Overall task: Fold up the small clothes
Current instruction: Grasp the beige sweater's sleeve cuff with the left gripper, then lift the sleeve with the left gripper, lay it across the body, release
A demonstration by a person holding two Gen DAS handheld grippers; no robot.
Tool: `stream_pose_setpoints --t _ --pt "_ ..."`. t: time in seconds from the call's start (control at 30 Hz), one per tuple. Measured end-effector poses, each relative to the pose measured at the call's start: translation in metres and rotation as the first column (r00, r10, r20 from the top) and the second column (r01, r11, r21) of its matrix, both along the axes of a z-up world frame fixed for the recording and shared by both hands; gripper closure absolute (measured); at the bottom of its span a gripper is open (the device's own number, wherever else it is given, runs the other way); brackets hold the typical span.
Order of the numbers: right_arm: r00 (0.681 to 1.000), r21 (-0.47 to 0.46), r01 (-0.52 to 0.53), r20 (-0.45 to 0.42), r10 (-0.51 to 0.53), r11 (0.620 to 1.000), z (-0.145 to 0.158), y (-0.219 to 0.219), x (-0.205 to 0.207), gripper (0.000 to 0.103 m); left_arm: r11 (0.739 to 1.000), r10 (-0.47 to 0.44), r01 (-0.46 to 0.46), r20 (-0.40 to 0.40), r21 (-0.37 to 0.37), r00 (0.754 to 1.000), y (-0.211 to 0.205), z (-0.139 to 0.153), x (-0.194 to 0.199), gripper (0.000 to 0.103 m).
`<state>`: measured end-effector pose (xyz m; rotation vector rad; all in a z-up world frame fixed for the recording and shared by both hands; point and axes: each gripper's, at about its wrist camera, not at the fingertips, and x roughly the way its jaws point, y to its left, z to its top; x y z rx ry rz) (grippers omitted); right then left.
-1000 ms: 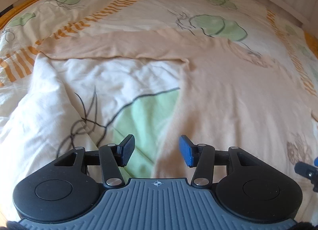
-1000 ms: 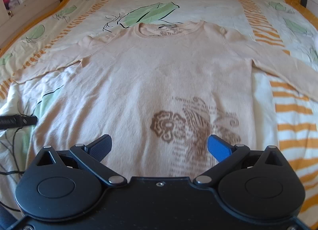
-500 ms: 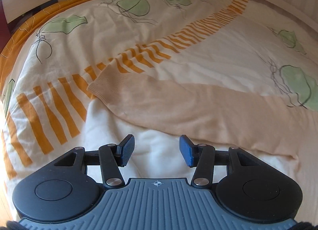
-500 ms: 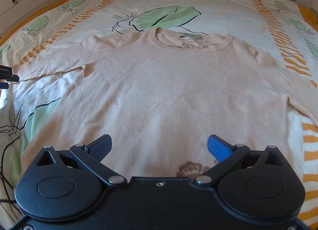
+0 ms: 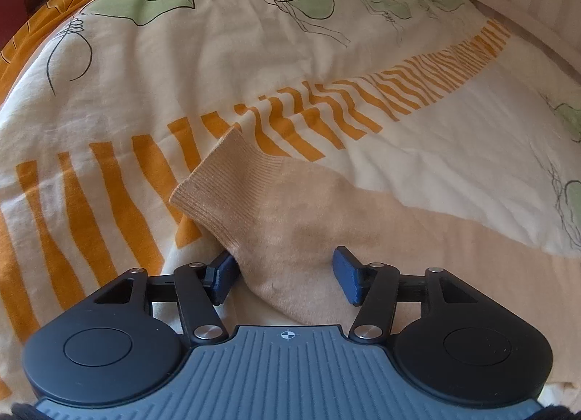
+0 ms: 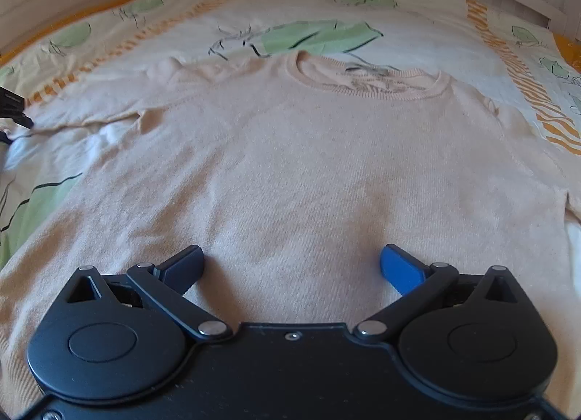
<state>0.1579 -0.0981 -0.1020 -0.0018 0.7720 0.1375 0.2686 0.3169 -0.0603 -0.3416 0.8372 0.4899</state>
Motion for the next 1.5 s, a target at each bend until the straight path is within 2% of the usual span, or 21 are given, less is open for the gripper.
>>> stream_pose_setpoints --t 0.07,0.2,0.27,0.37,0.5,0.6,0.7,0.87,0.93,1.07,1.17,1.27,1.33,1.43,1.5 --pt "0.999 0.015 -0.003 0.038 0.002 1.0 -0.004 -0.003 -0.004 0.0 1.0 0.009 -0.009 0.018 -0.007 1.0 0.002 -0.002 0.004 0.043" --pt "0.999 0.02 -0.007 0.049 0.006 1.0 -0.004 -0.002 -0.001 0.0 1.0 0.014 -0.015 0.042 0.007 0.999 0.002 -0.003 0.007 0.045" --pt "0.997 0.033 -0.01 0.077 0.008 0.999 -0.008 -0.003 -0.003 0.0 0.999 0.02 -0.021 0.05 0.031 0.999 0.0 -0.002 0.007 0.072" --pt "0.996 0.055 -0.01 0.089 0.005 0.998 -0.009 -0.006 -0.003 0.0 1.0 0.005 -0.007 0.082 0.025 0.997 -0.001 0.005 0.006 0.093" --pt "0.995 0.075 -0.01 0.099 0.002 0.997 -0.01 -0.009 -0.004 0.0 0.997 -0.03 0.019 0.148 0.071 0.989 -0.02 0.033 0.0 0.096" --pt "0.995 0.09 -0.01 0.105 0.0 0.996 -0.011 -0.011 -0.005 0.0 0.984 -0.132 0.105 0.194 0.146 0.972 -0.055 0.064 -0.003 0.098" --pt "0.994 0.104 -0.009 0.11 -0.002 0.994 -0.011 -0.012 -0.005 0.0 0.956 -0.256 0.207 0.247 0.207 0.935 -0.102 0.096 -0.005 0.098" --pt "0.993 0.131 -0.008 0.118 -0.007 0.991 -0.011 -0.016 -0.007 0.0 0.888 -0.455 0.4 0.318 0.226 0.832 -0.193 0.132 -0.005 0.098" --pt "0.993 0.142 -0.008 0.121 -0.009 0.99 -0.011 -0.017 -0.007 0.0 0.852 -0.523 0.476 0.321 0.219 0.79 -0.229 0.135 -0.004 0.098" --pt "0.992 0.168 -0.009 0.127 -0.013 0.986 -0.01 -0.021 -0.009 0.0 0.765 -0.644 0.602 0.28 0.229 0.712 -0.304 0.116 -0.003 0.097" --pt "0.992 0.177 -0.009 0.127 -0.014 0.984 -0.01 -0.022 -0.009 0.0 0.722 -0.692 0.644 0.232 0.253 0.684 -0.341 0.095 -0.01 0.096" --pt "0.992 0.179 -0.01 0.129 -0.014 0.984 -0.01 -0.023 -0.009 0.0 0.698 -0.712 0.658 0.179 0.281 0.679 -0.357 0.079 -0.017 0.096" --pt "0.991 0.187 -0.01 0.131 -0.015 0.982 -0.01 -0.024 -0.01 0.0 0.691 -0.711 0.65 0.134 0.317 0.69 -0.353 0.072 -0.022 0.096" --pt "0.991 0.194 -0.01 0.132 -0.016 0.981 -0.01 -0.025 -0.01 0.0 0.703 -0.672 0.602 0.078 0.378 0.736 -0.33 0.064 -0.027 0.094" --pt "0.991 0.195 -0.01 0.132 -0.016 0.981 -0.01 -0.025 -0.01 0.0 0.726 -0.63 0.566 0.047 0.391 0.775 -0.305 0.06 -0.023 0.082"
